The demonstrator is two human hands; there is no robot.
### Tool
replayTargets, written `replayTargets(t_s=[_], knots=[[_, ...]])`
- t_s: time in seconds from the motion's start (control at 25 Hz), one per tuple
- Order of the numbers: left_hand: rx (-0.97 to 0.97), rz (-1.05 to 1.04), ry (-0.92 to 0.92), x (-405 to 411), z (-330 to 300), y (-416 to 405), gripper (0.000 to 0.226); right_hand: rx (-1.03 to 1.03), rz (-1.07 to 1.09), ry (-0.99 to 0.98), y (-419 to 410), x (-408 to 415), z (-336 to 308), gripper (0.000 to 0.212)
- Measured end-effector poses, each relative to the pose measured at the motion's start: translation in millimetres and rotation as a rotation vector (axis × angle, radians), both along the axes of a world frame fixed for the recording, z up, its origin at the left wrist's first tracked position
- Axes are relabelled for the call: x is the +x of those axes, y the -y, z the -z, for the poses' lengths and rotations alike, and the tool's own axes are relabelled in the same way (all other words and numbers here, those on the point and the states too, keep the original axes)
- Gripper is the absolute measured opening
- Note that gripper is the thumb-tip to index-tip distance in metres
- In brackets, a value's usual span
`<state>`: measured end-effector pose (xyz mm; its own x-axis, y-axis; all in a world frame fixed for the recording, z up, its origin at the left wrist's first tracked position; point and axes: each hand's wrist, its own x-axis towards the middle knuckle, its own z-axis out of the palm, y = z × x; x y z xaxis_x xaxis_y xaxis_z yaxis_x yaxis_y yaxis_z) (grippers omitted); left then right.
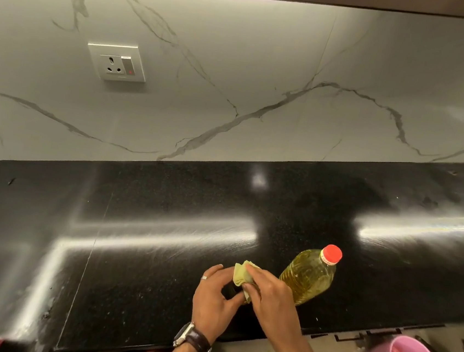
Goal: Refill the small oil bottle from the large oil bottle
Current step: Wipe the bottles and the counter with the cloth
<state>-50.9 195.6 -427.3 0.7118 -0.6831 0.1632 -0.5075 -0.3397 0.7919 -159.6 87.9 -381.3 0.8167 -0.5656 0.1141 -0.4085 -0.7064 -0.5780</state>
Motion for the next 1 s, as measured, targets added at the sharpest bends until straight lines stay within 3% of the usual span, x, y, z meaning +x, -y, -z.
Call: replayTargets(t_s=[0.28, 0.44, 0.64, 0.76, 0.84, 1.0], knots=[[0.105, 0.053, -0.001, 10.0, -2.9, 0.2, 0.038, -0.107, 0.116, 0.057, -13.1, -8.8, 9.8, 0.05], [0.115, 0.042, 0.004, 12.5, 0.8, 0.0, 0.047, -0.137, 0.119, 0.048, -15.9, -11.2, 11.7, 0.048], [0.134, 0.032, -0.019, 12.2, -3.7, -0.2, 0.051, -0.068, 0.099, -0.018, -22.7, -23.1, 8.4, 0.047], [0.149, 0.04, -0.029, 12.2, -5.9, 0.6, 0.05, 0.117, 0.088, -0.086, -28.0, -37.2, 5.3, 0.037], [0.15, 0.04, -0.04, 13.1, -6.9, 0.4, 0.048, 0.195, 0.15, 0.008, -30.9, -46.5, 1.3, 0.041], [0.158, 0.046, -0.048, 15.5, -3.1, 0.1, 0.057, 0.063, 0.299, 0.093, -24.7, -31.7, -18.4, 0.048]])
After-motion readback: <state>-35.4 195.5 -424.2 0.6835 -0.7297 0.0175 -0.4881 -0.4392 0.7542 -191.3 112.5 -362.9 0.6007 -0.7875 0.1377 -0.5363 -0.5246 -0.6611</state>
